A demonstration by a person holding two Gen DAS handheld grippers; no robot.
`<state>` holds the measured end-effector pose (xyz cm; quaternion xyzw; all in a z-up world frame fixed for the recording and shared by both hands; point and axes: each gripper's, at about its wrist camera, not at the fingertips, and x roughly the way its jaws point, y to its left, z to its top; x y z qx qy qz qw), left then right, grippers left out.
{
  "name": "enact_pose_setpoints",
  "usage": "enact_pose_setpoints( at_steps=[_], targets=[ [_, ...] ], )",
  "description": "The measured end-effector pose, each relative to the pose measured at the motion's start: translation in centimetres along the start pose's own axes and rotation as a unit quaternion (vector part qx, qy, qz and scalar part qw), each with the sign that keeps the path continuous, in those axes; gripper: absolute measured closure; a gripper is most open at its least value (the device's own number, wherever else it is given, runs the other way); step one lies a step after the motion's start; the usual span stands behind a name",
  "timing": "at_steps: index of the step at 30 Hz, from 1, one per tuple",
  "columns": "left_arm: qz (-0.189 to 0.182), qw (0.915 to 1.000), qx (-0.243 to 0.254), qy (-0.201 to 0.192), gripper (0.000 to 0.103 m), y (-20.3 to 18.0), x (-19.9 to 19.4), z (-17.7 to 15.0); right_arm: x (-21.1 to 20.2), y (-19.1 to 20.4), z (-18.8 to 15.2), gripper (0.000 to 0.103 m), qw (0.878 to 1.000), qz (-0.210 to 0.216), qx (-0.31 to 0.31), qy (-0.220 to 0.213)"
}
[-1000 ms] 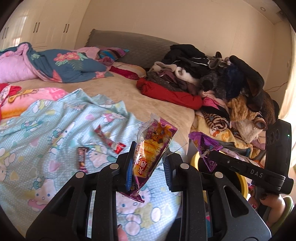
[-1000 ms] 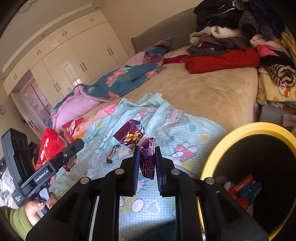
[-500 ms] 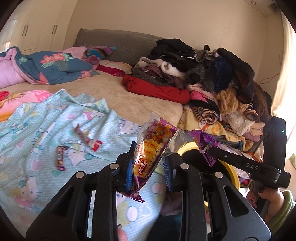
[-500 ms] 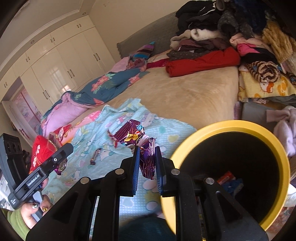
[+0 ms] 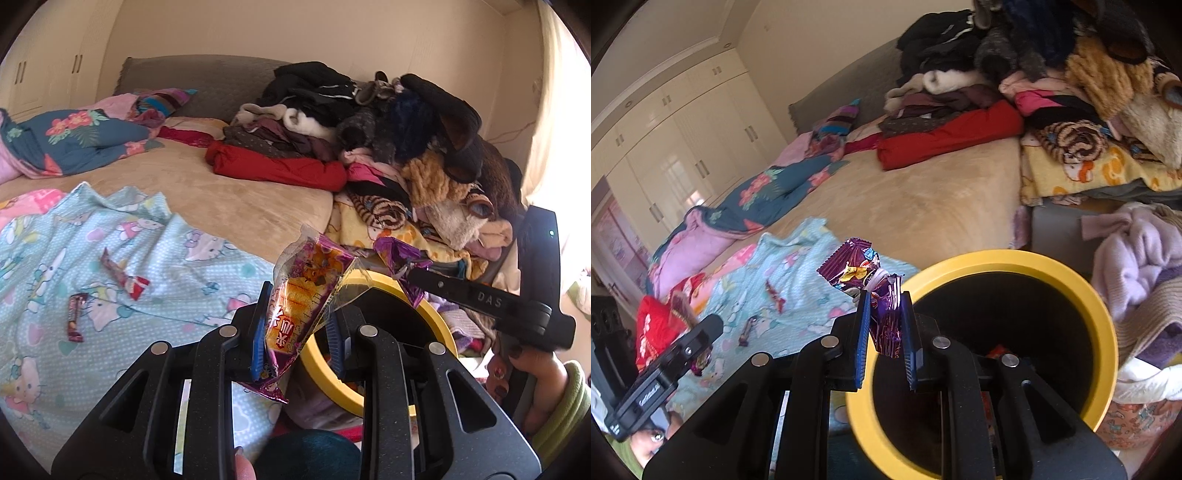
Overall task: Collect trash
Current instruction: 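Carry the orange packet and purple wrapper over the yellow-rimmed bin, then open both tools to drop the packet and wrapper into the bin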
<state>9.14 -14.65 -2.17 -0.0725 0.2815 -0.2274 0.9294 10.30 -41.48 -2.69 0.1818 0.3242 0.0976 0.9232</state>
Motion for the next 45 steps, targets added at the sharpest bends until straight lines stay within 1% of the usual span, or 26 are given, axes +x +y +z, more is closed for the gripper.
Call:
enact_pose_setpoints(
  at_steps=[11, 18, 28, 30, 40, 45],
  targets=[
    [-0.022, 0.9993, 0.024, 0.017, 0.083, -2.6, 1.9, -0.6, -0.2, -3.8, -0.1, 0.087, 0.999, -0.027, 0.046, 0.002],
    [-0.036, 0.9981, 0.040, 0.031, 0.083, -4.4, 3.3, -1.3, -0.2, -5.2, -0.1, 0.087, 0.997, -0.038, 0.064, 0.006],
    [-0.052, 0.9944, 0.063, 0.067, 0.083, -6.2, 6.2, -2.5, 0.3, -6.5, -0.4, 0.087, 0.995, -0.049, 0.081, 0.021],
    [-0.054, 0.9936, 0.066, 0.073, 0.083, -6.5, 6.7, -2.8, 0.4, -6.8, -0.5, 0.086, 0.995, -0.050, 0.087, 0.023],
    [-0.068, 0.9888, 0.075, 0.109, 0.083, -7.8, 9.8, -3.9, 0.6, -8.1, -0.6, 0.085, 0.992, -0.051, 0.110, 0.028],
    [-0.080, 0.9850, 0.083, 0.129, 0.083, -8.7, 11.3, -4.5, 0.5, -8.9, -0.5, 0.085, 0.991, -0.052, 0.123, 0.025]
  ],
)
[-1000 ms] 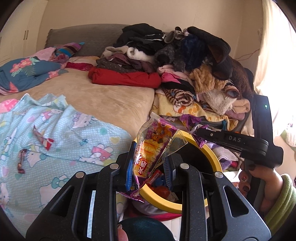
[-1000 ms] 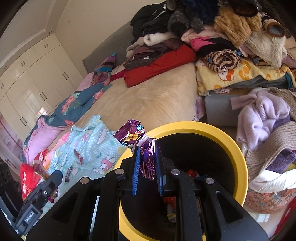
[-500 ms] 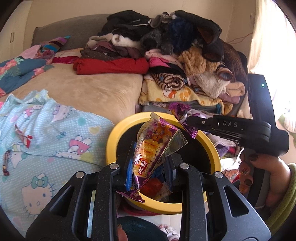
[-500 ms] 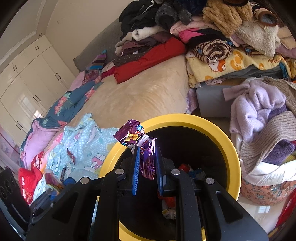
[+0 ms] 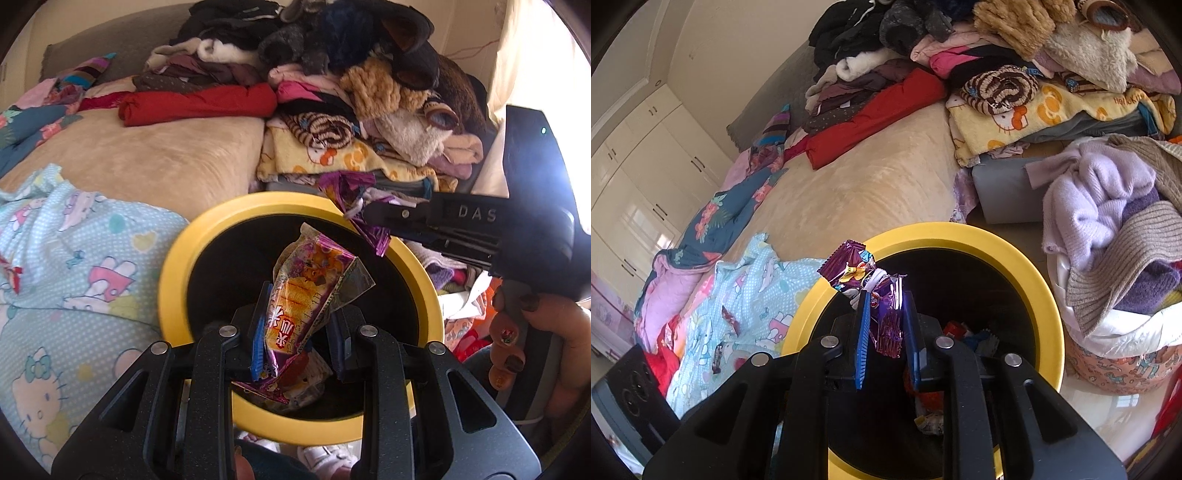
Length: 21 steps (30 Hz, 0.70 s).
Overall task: Collect trash
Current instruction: 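Open both tools to drop the packet and wrapper into the bin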
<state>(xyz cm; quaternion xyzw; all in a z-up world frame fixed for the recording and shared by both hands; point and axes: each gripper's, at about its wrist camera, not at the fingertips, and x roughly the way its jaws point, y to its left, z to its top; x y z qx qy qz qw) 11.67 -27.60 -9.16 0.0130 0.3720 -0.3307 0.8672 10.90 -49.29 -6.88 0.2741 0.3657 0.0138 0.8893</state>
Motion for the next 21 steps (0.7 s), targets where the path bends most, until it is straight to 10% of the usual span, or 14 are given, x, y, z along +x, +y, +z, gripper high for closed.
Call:
enact_pose_setpoints(
  at_steps=[8, 16, 21],
  targets=[
    [-0.011, 0.9998, 0.005, 0.013, 0.081, -0.6, 1.7, -0.1, -0.1, -1.1, 0.2, 0.073, 1.000, -0.001, 0.026, -0.008],
    [0.006, 0.9999, -0.011, -0.005, 0.019, 0.0, 0.7, 0.1, 0.0, -1.6, 0.3, 0.046, 0.999, -0.008, 0.047, -0.015],
    [0.026, 0.9991, -0.027, -0.021, 0.011, 0.9, -0.4, 0.3, 0.0, -1.0, 0.2, 0.040, 0.999, -0.009, 0.038, -0.019]
  ],
)
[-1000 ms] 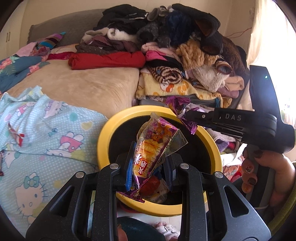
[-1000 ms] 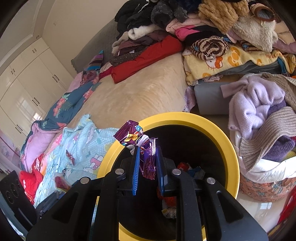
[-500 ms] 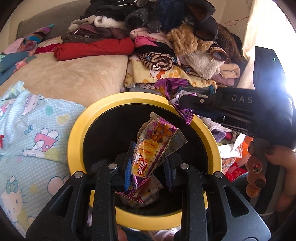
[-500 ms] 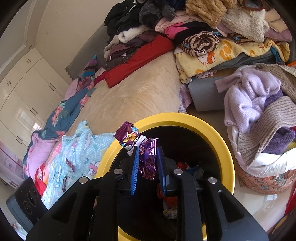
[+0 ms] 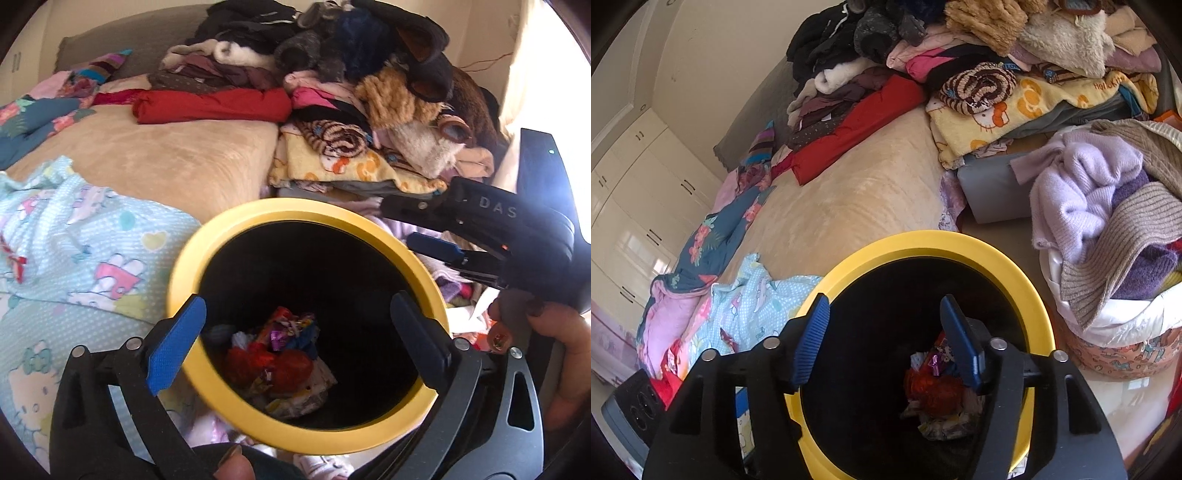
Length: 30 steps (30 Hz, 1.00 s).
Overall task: Collect trash
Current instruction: 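Open both tools to drop the packet and wrapper into the bin, then move both tools back over the chocolate bar and red wrapper on the sheet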
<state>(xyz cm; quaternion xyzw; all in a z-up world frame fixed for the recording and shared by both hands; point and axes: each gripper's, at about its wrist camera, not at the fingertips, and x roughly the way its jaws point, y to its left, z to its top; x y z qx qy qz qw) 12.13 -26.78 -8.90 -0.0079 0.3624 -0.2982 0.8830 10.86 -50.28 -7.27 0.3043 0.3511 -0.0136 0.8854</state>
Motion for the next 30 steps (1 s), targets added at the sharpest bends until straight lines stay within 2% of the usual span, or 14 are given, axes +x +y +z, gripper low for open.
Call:
enact_pose_setpoints(
  at_steps=[7, 20, 30],
  targets=[
    [0.036, 0.9990, -0.006, -0.026, 0.011, 1.4, -2.0, 0.3, -0.2, 1.5, -0.1, 0.035, 0.999, 0.003, -0.037, -0.011],
    [0.067, 0.9961, -0.036, -0.044, 0.011, 4.9, -4.3, 0.1, 0.3, 5.1, -1.1, 0.034, 0.995, 0.034, -0.095, -0.011],
    [0.105, 0.9898, -0.068, -0.068, 0.011, 8.8, -6.7, -0.2, 1.5, 9.0, -2.5, 0.034, 0.987, 0.058, -0.147, -0.001]
  ],
)
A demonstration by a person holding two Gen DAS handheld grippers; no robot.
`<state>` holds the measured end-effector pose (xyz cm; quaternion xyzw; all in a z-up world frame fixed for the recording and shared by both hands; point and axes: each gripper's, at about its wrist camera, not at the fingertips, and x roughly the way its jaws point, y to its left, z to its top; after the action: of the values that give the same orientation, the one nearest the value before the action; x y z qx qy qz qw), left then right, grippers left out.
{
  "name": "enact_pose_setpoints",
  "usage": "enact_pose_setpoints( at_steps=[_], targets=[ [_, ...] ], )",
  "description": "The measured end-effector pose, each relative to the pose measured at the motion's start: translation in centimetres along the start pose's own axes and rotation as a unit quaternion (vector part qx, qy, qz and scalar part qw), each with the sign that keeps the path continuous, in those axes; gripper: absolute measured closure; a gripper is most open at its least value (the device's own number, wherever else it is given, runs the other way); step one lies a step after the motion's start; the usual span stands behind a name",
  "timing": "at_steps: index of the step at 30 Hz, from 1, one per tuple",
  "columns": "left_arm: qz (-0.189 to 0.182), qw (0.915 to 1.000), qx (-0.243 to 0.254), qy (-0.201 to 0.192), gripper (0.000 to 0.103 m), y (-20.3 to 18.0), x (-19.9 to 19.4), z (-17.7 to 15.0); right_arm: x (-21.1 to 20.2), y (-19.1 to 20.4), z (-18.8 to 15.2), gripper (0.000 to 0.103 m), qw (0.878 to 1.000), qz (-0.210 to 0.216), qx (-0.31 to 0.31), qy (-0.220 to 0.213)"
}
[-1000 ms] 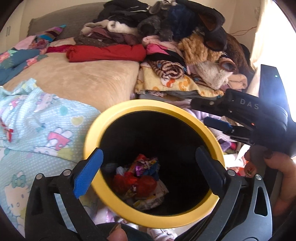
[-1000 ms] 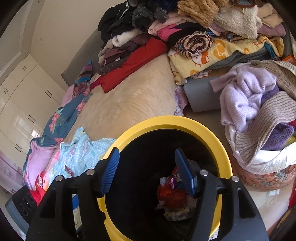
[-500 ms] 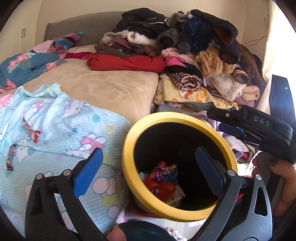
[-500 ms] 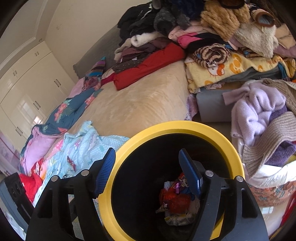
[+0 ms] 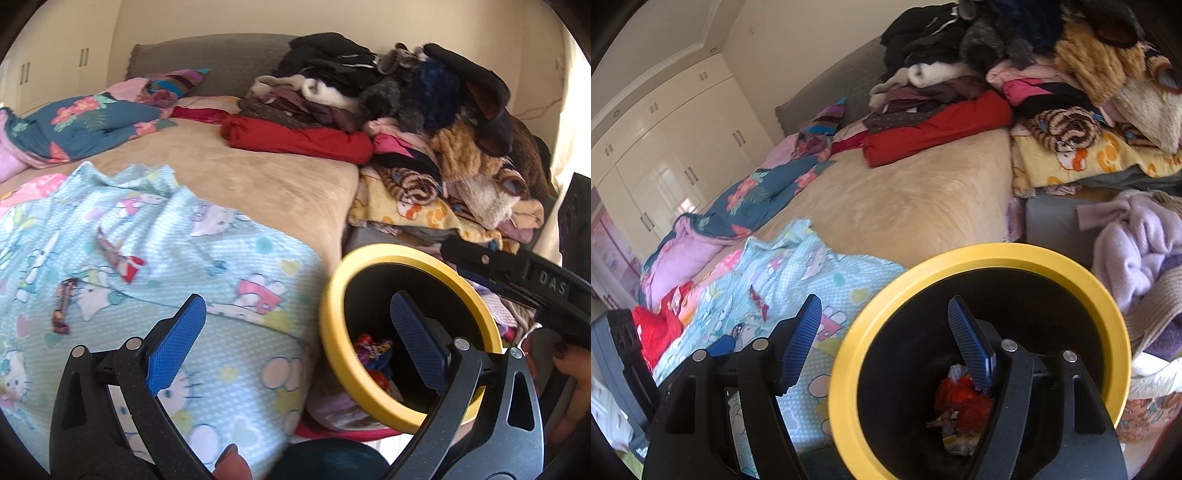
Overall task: Collect trash
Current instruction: 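Move both tools back over the chocolate bar and red wrapper on the sheet, then grasp the brown chocolate bar with the left tool while the right tool grasps the red wrapper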
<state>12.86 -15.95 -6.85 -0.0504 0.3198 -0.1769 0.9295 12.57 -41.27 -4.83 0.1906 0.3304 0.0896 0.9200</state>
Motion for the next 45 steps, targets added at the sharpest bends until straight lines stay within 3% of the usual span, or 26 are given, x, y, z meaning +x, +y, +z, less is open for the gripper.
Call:
enact_pose_setpoints(
  at_steps=[15, 30, 36, 43, 45],
  targets=[
    [0.065, 0.9954, -0.065, -0.027, 0.011, 7.4, -2.1, 0.5, 2.0, 7.1, -0.6, 0.034, 0.996, 0.031, -0.089, 0.002],
    [0.137, 0.9778, -0.157, -0.020, 0.011, 17.4, -2.4, -0.7, 8.0, 13.1, -1.0, 0.034, 0.987, 0.092, -0.123, 0.050],
    [0.148, 0.9704, -0.191, -0.003, 0.029, 20.4, -1.7, -1.9, 11.7, 15.4, -1.5, 0.036, 0.982, 0.107, -0.134, 0.078],
    [0.132, 0.9669, -0.218, 0.020, 0.056, 22.6, -0.3, -2.9, 17.4, 17.8, -2.6, 0.048, 0.976, 0.121, -0.128, 0.130],
    [0.125, 0.9650, -0.229, 0.028, 0.059, 23.2, 0.2, -3.3, 18.8, 18.4, -2.8, 0.051, 0.973, 0.126, -0.127, 0.143]
  ],
)
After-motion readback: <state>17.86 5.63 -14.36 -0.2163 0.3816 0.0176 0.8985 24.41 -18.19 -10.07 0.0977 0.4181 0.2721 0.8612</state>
